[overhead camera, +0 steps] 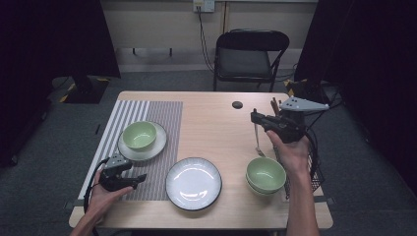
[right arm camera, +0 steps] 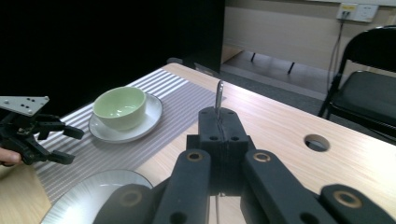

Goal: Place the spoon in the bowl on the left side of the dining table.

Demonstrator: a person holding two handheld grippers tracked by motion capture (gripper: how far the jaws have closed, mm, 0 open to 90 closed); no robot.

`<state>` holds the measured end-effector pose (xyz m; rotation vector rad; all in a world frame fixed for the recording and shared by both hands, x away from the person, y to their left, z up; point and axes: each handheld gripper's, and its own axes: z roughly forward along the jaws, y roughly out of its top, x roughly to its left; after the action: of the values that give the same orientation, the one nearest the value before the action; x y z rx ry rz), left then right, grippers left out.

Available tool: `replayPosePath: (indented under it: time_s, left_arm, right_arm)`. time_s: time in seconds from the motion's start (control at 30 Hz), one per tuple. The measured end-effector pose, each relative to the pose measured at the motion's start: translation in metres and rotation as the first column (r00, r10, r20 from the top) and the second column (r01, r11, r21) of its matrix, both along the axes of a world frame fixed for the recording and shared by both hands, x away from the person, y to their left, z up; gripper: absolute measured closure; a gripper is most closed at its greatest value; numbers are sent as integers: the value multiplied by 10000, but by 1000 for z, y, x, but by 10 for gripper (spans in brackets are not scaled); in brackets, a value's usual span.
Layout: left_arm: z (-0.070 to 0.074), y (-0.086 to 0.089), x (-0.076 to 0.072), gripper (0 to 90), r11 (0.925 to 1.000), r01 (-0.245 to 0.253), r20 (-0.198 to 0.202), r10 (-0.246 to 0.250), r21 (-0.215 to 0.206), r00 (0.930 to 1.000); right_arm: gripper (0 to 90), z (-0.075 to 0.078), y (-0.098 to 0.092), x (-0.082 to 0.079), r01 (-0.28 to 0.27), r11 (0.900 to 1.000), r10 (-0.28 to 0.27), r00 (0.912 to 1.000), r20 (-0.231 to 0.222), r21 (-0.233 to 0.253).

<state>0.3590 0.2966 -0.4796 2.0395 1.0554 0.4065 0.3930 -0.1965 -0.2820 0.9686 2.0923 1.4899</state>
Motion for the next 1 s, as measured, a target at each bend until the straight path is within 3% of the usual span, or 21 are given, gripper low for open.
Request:
replayPosePath:
  time_s: [0.2, 0.67, 1.0]
  left_arm:
    - [5, -1, -2, 220, 9994, 79, -9, -80, -340, 10000]
    - [24, -12, 3, 229, 9971, 375, 519, -341, -669, 9981]
    - [44, -33, 9, 233, 9928, 936, 893, -868, -748, 9922]
  right_arm:
    - [900, -3, 18, 5, -553, 9985, 554, 9984, 130, -37]
    - [900, -6, 57, 18, -1313, 9909, 1312, 9913, 42, 305]
    - [900, -5, 76, 21, -1670, 9853, 1671, 9859, 13, 366]
